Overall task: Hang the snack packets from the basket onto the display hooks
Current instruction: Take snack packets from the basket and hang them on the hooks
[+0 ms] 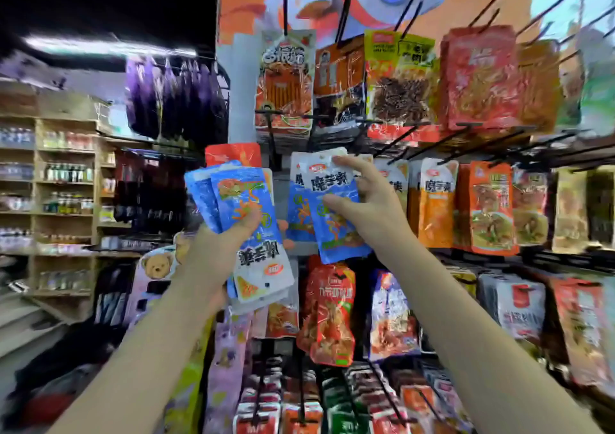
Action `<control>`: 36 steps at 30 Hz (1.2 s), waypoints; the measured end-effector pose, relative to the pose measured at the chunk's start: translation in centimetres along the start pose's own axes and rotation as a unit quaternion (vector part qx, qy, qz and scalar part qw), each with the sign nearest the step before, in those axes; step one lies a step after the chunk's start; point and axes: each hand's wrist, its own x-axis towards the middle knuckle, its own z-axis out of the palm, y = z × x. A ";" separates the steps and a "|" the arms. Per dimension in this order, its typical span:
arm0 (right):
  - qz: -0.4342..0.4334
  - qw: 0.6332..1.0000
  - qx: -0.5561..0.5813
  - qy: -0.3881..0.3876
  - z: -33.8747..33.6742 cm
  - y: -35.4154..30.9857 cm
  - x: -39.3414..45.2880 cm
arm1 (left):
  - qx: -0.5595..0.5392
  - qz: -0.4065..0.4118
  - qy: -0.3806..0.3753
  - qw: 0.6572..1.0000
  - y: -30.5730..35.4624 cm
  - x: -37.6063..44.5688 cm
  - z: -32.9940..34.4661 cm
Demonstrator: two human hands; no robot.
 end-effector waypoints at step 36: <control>-0.076 0.973 -0.213 0.051 3.2 -1.4 1.6 | -0.037 0.028 -0.086 0.995 -0.5 3.2 -1.7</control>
